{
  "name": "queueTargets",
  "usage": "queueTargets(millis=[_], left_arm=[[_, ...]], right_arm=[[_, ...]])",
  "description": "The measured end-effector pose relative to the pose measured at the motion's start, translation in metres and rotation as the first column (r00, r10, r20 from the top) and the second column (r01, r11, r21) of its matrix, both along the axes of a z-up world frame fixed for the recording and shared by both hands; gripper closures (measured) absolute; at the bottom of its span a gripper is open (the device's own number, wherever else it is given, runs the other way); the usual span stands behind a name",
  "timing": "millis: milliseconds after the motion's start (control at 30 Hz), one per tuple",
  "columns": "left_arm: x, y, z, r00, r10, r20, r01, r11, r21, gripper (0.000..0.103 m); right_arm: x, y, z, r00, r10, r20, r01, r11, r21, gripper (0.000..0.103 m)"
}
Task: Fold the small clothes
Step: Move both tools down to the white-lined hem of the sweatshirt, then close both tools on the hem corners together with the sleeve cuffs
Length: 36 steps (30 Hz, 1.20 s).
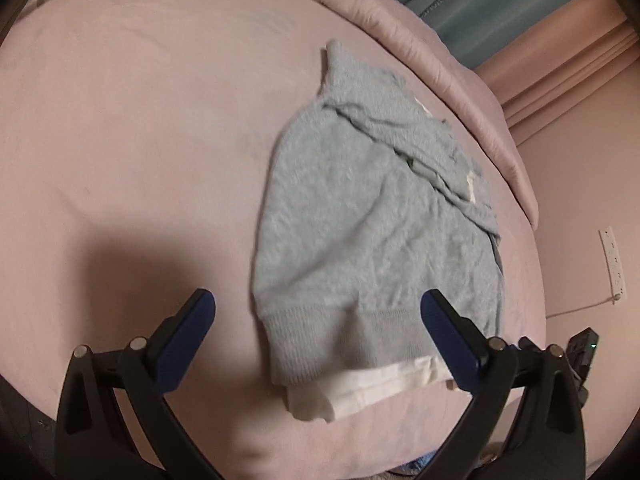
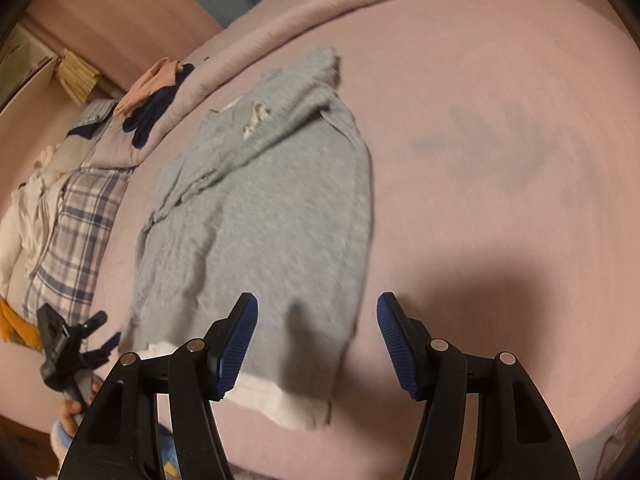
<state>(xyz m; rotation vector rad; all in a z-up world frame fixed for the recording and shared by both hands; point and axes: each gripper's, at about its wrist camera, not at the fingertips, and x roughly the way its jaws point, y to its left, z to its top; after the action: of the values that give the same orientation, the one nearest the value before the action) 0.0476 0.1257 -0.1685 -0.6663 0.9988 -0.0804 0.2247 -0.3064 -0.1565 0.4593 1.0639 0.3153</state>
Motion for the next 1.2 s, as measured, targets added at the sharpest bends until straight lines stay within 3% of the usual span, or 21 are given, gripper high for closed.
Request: queueTargets(millis=[300, 433, 600, 767, 833, 867, 933, 967, 1200], left_arm=[[-0.005, -0.022, -0.014, 0.998, -0.063, -0.018, 0.063, 0.998, -0.022, 0.001], [0.0, -0.029, -0.017, 0.996, -0.093, -0.019, 0.091, 0.993, -0.073, 0.001], [0.01, -0.034, -0.018, 0.997, -0.076, -0.019, 0.075, 0.994, -0.078, 0.002], [0.023, -0.046, -0.014, 0.994, -0.103, -0.021, 0.102, 0.994, -0.038, 0.004], [0.026, -0.049, -0.014, 0.993, -0.112, -0.029, 0.112, 0.994, -0.018, 0.01], [0.026, -0.052, -0.013, 0.992, -0.122, -0.029, 0.122, 0.993, -0.003, 0.014], [0.027, -0.057, -0.012, 0.988, -0.152, -0.042, 0.153, 0.988, 0.032, 0.034], [0.028, -0.058, -0.012, 0.986, -0.16, -0.051, 0.162, 0.985, 0.051, 0.045], [0.025, -0.056, -0.015, 0.986, -0.152, -0.072, 0.16, 0.979, 0.127, 0.069]], right_arm=[[-0.013, 0.008, -0.021, 0.998, 0.037, -0.06, -0.032, 0.996, 0.078, 0.038], [-0.009, 0.015, -0.024, 0.996, 0.068, -0.061, -0.061, 0.993, 0.1, 0.038], [-0.004, 0.024, -0.031, 0.996, 0.069, -0.057, -0.061, 0.989, 0.135, 0.038], [-0.006, 0.029, -0.029, 0.998, 0.059, -0.034, -0.053, 0.986, 0.155, 0.038], [-0.008, 0.035, -0.026, 0.997, 0.072, -0.015, -0.069, 0.988, 0.136, 0.04], [-0.009, 0.036, -0.026, 0.997, 0.076, -0.011, -0.074, 0.988, 0.138, 0.047], [-0.009, 0.039, -0.026, 0.995, 0.096, -0.012, -0.093, 0.984, 0.152, 0.059], [-0.008, 0.039, -0.027, 0.995, 0.099, -0.017, -0.095, 0.984, 0.152, 0.06], [-0.008, 0.041, -0.026, 0.995, 0.095, -0.019, -0.092, 0.989, 0.117, 0.067]])
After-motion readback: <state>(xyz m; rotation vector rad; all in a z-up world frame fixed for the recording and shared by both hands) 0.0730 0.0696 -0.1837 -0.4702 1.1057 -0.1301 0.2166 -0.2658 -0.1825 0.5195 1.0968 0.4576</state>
